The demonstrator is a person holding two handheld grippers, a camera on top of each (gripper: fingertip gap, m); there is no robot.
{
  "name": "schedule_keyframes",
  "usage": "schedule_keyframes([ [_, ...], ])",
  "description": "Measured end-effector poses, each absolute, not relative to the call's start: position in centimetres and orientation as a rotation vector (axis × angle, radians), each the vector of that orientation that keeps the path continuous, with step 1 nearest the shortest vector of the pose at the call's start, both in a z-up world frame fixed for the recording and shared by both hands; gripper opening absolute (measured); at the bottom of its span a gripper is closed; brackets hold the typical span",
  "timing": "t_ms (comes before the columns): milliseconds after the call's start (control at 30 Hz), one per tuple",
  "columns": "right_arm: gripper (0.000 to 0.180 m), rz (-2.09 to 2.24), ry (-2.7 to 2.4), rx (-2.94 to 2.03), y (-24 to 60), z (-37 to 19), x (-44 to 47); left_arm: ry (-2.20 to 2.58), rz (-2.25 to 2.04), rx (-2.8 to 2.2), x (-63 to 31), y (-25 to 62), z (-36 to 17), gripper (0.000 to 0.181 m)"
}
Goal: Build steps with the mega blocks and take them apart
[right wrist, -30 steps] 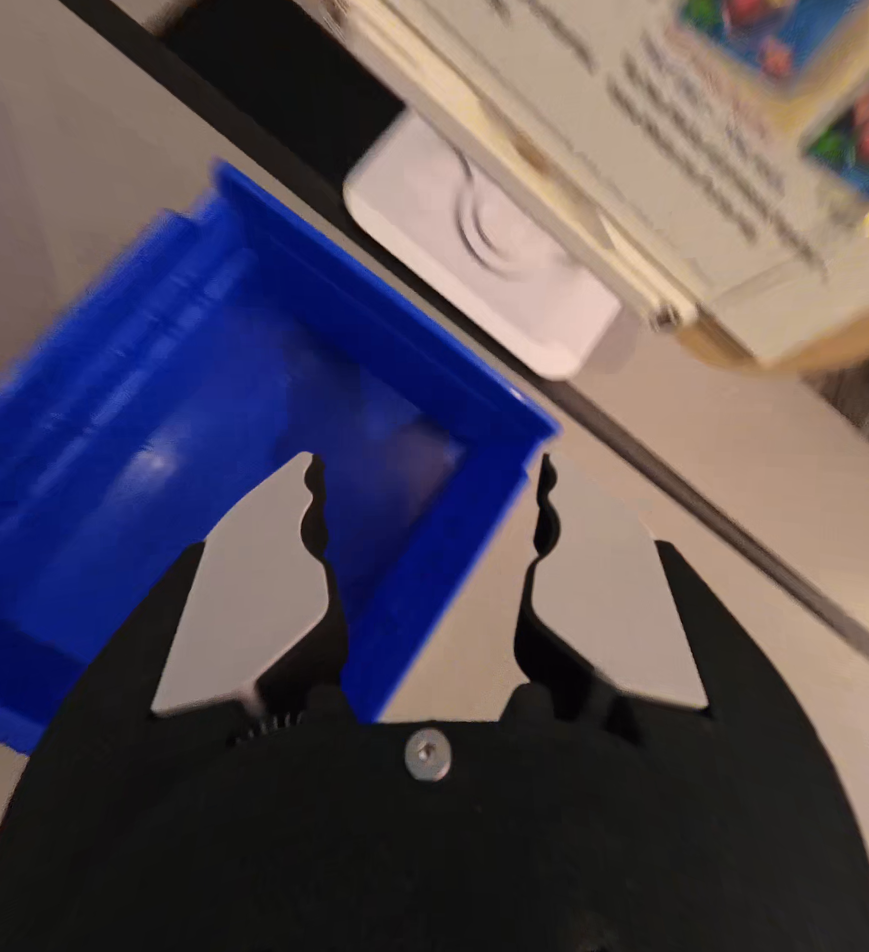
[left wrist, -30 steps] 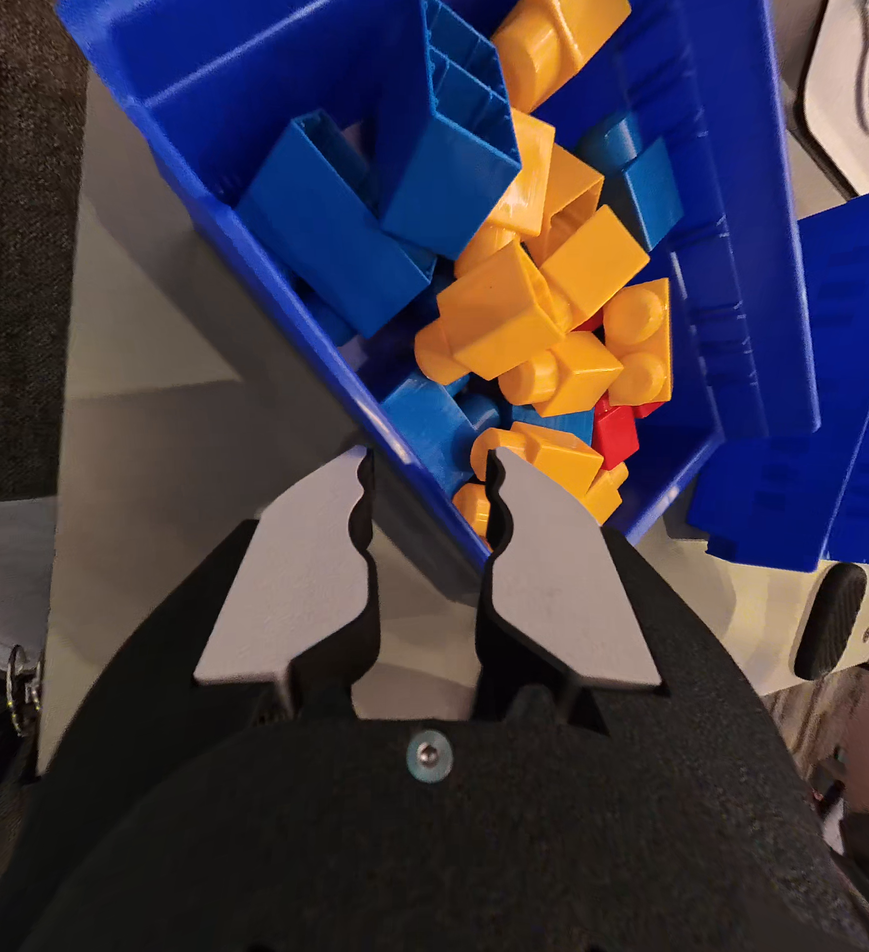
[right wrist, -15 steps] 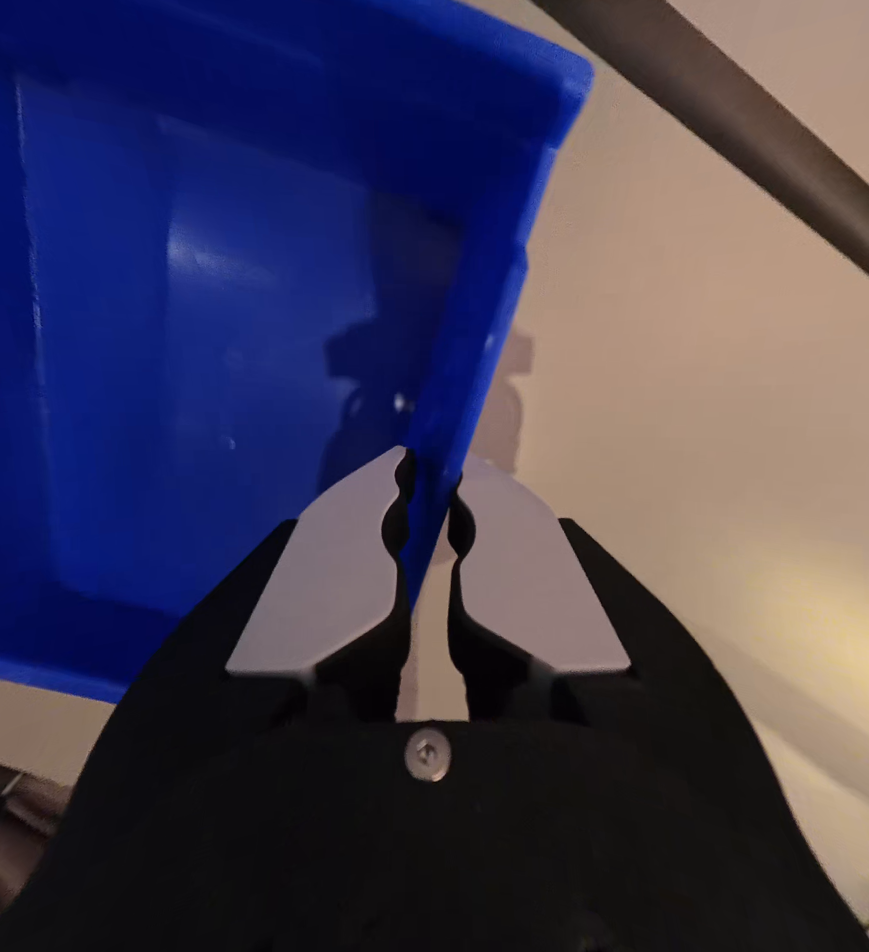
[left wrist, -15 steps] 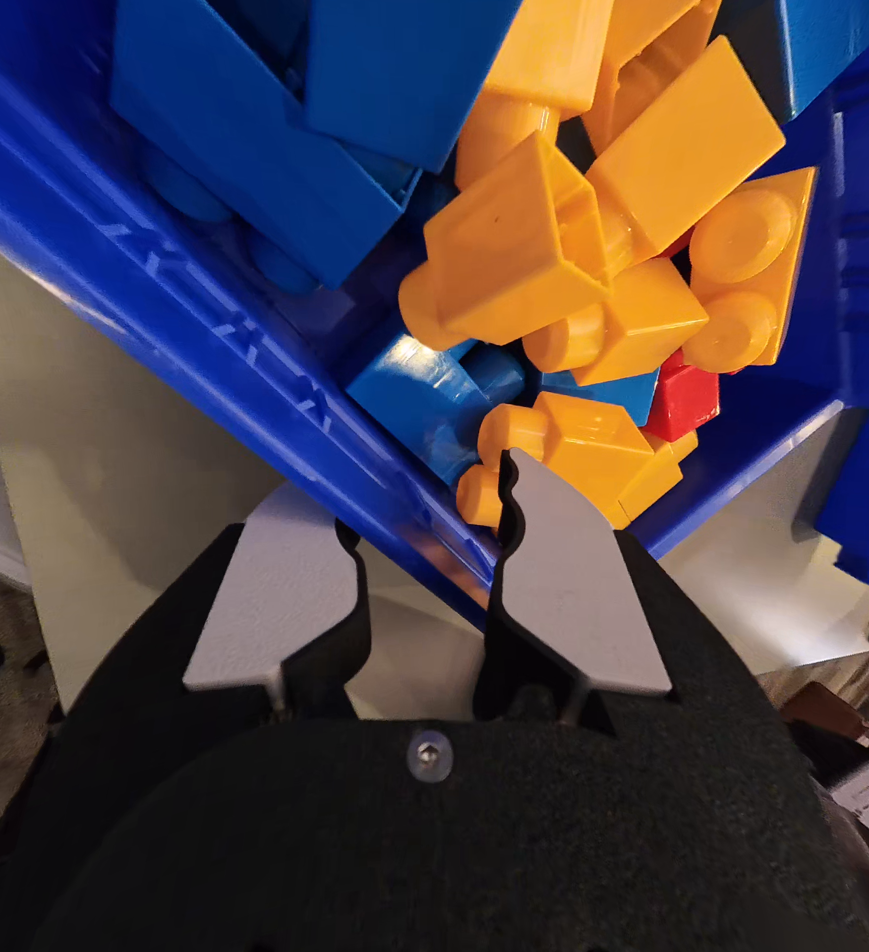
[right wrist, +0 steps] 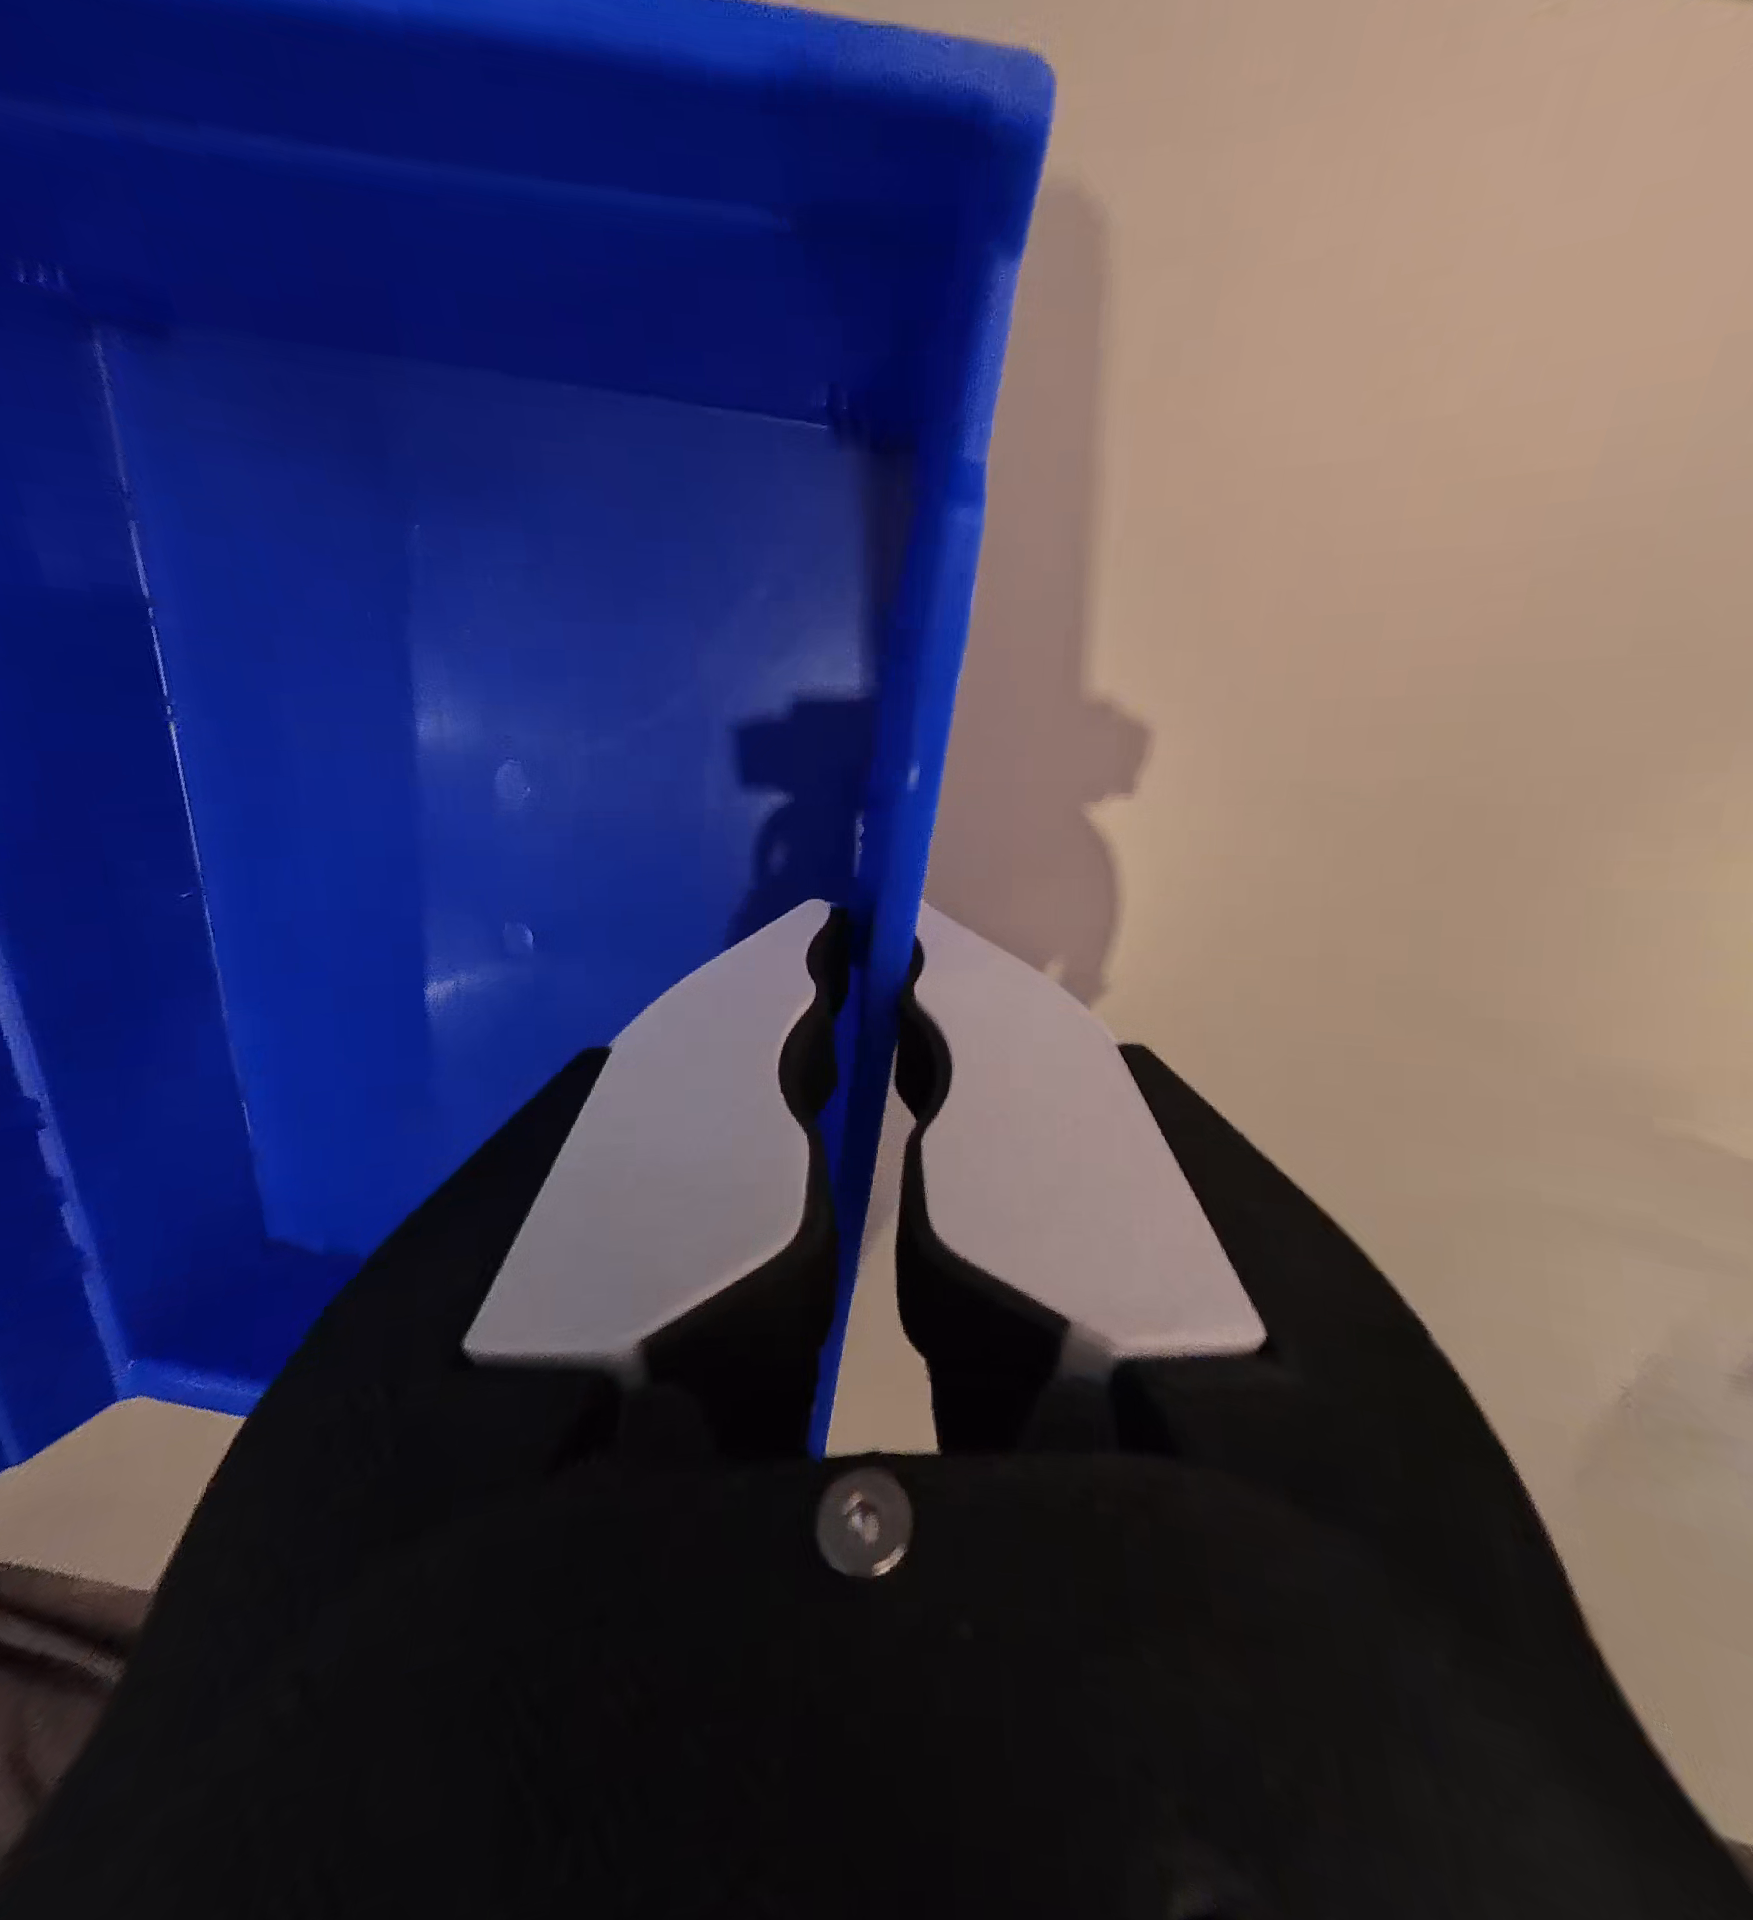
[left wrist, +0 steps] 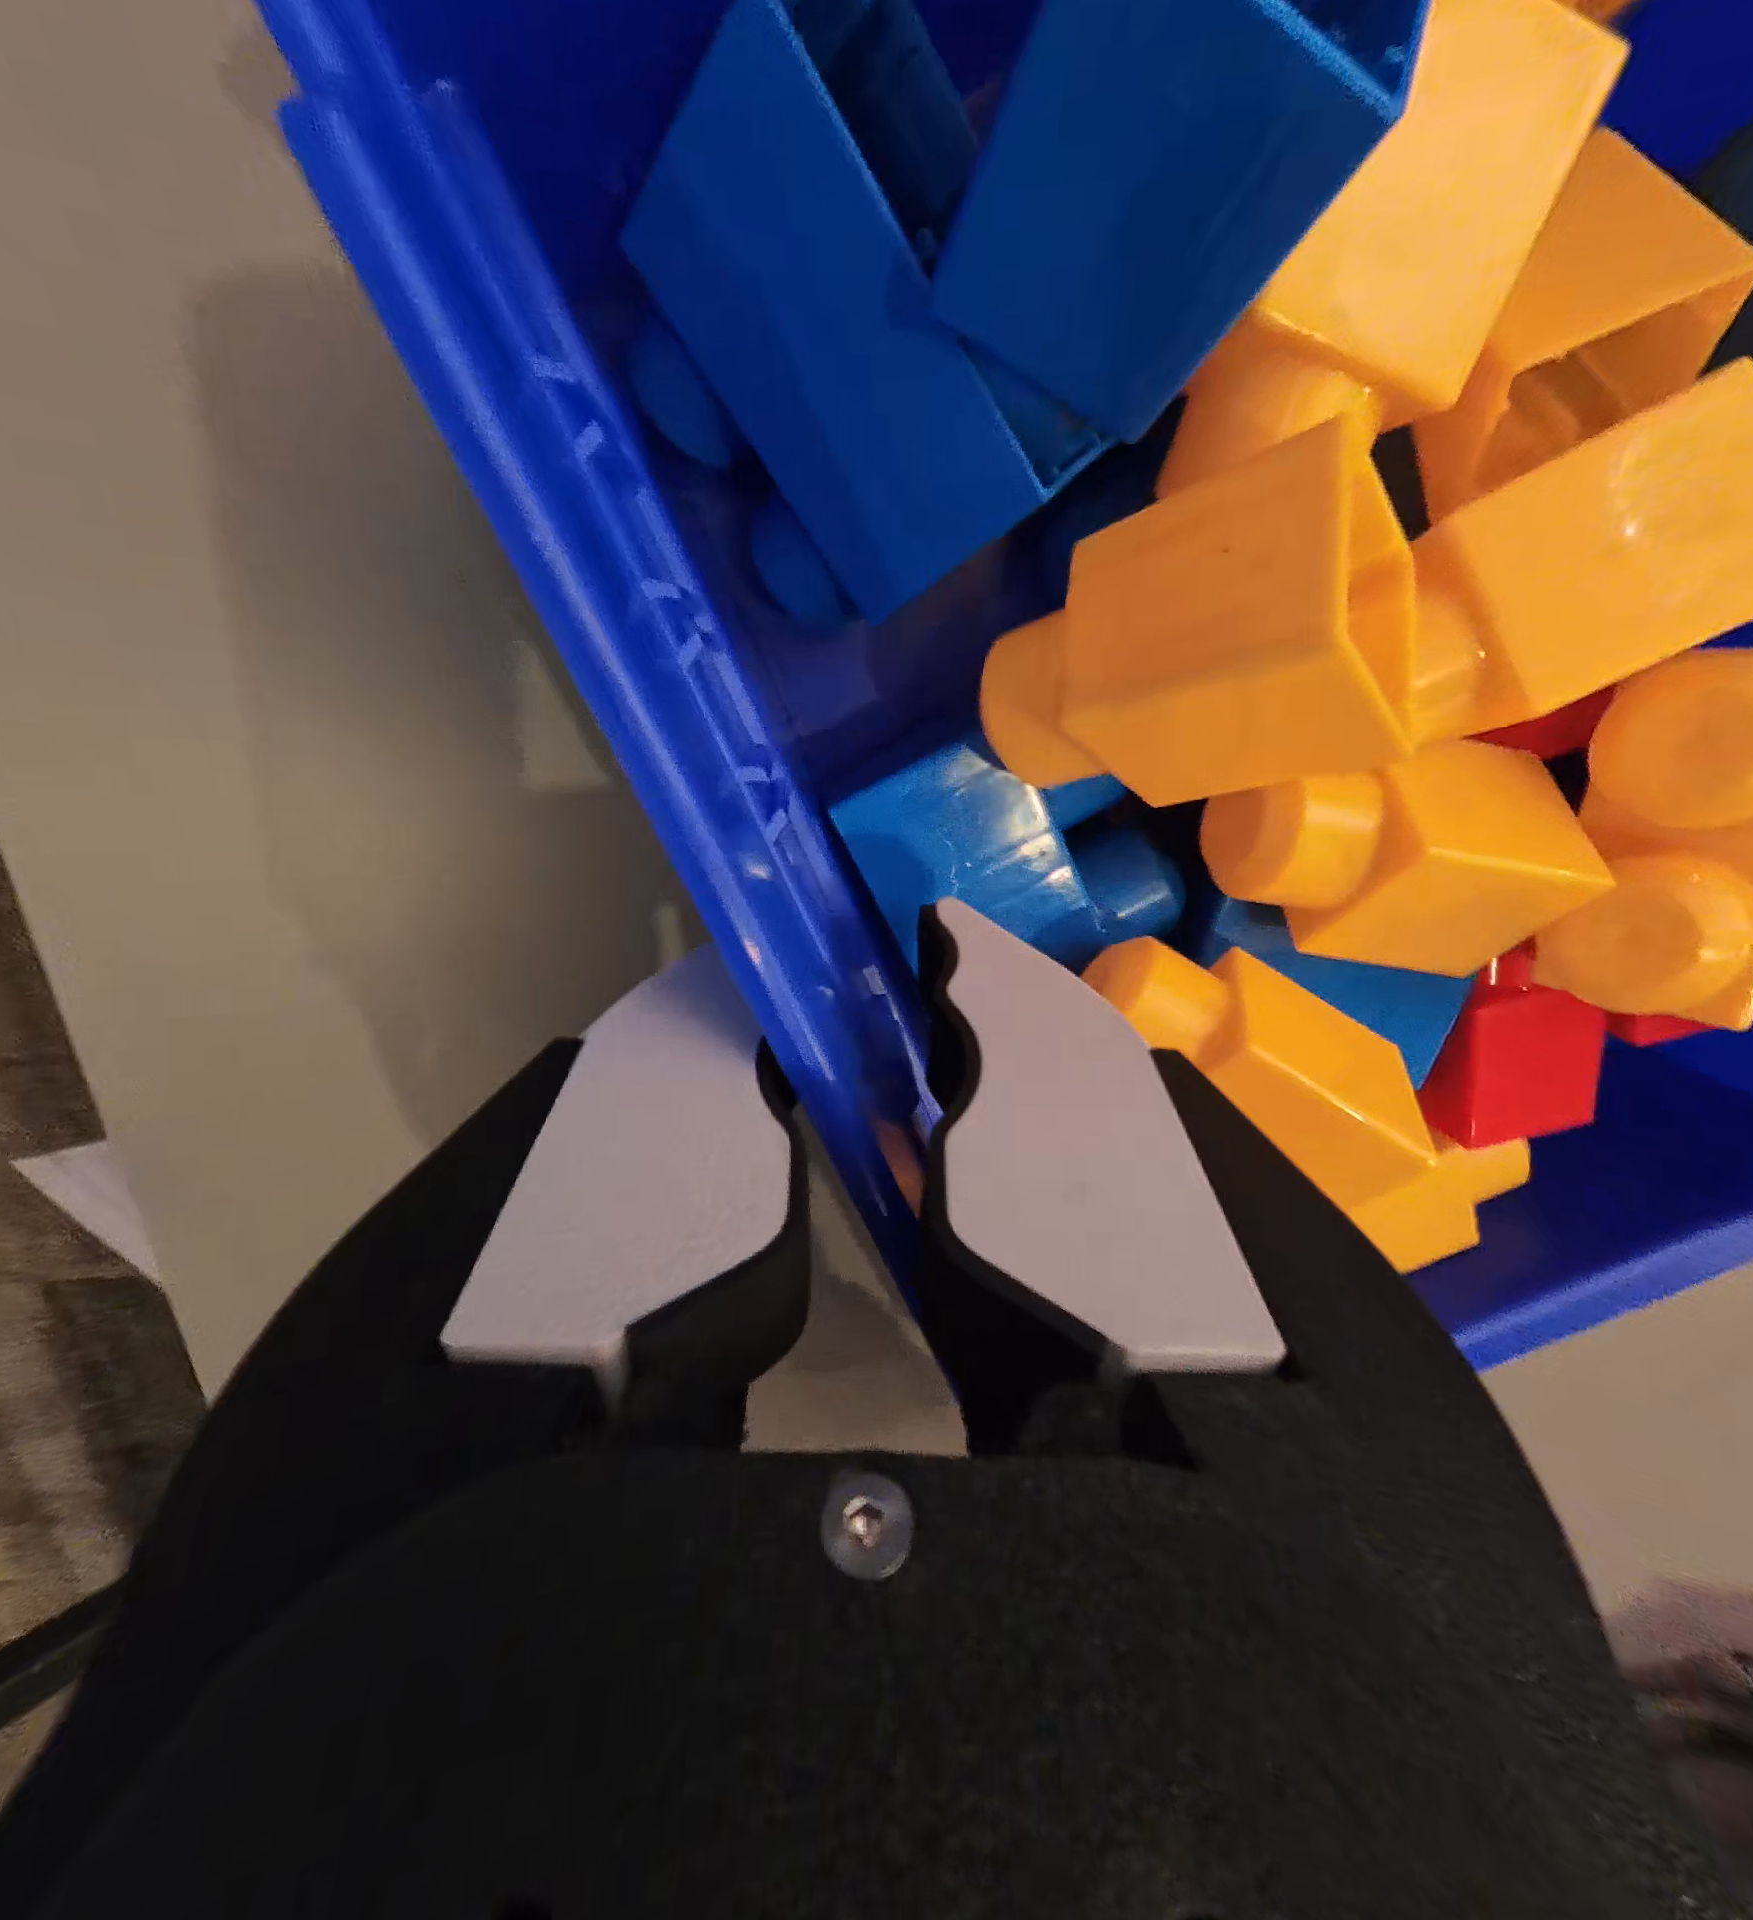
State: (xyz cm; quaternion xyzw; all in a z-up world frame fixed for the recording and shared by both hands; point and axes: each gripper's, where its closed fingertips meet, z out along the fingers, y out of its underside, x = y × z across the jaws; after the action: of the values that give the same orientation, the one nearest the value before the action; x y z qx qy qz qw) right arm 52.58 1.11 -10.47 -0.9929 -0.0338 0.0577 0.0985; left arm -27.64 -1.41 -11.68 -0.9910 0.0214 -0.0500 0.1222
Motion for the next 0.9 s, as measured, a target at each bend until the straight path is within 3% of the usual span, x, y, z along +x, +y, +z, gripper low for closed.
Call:
schedule_keyframes([
  [900,0.011,0.067,-0.060,-2.917,-0.4,-10.5,57.5,0.494,-0.064,-2.746,-26.2,3.7,-11.7,0.010],
])
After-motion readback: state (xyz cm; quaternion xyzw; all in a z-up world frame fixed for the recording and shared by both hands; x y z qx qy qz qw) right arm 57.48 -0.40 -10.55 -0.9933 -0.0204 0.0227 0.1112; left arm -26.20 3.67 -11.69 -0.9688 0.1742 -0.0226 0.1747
